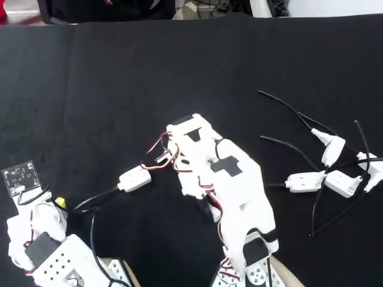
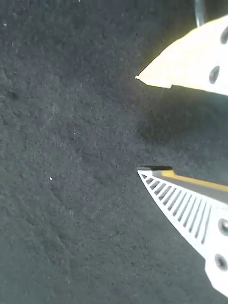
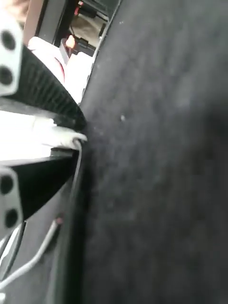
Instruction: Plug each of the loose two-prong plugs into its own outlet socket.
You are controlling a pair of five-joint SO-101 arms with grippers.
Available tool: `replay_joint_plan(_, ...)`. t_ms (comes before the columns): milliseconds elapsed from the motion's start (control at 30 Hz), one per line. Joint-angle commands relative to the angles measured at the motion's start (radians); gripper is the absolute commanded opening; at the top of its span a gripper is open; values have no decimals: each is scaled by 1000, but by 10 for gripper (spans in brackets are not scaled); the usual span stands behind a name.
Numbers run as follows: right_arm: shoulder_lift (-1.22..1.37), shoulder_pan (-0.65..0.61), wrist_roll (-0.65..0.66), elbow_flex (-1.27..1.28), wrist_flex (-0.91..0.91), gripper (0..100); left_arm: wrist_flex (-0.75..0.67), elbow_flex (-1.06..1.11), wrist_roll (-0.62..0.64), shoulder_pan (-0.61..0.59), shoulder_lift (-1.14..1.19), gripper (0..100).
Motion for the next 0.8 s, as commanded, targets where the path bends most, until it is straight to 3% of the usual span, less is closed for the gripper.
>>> replay_joint_plan(0, -1, -20, -40, 7, 28, 12, 8, 16, 11, 5, -12, 278)
replay_joint_plan(200, -214, -20, -48, 13, 28, 12, 8, 16, 11, 5, -12, 278)
replay_joint_plan(500, -742, -15, -94, 48, -14, 12, 8, 16, 11, 5, -12, 278)
replay_joint_plan(633, -1003, -9, -150, 139, -192, 12, 8, 16, 11, 5, -12, 278)
replay_joint_plan(767, -1254, -37, -222, 417, -559, 12, 9, 16, 11, 5, -12, 278)
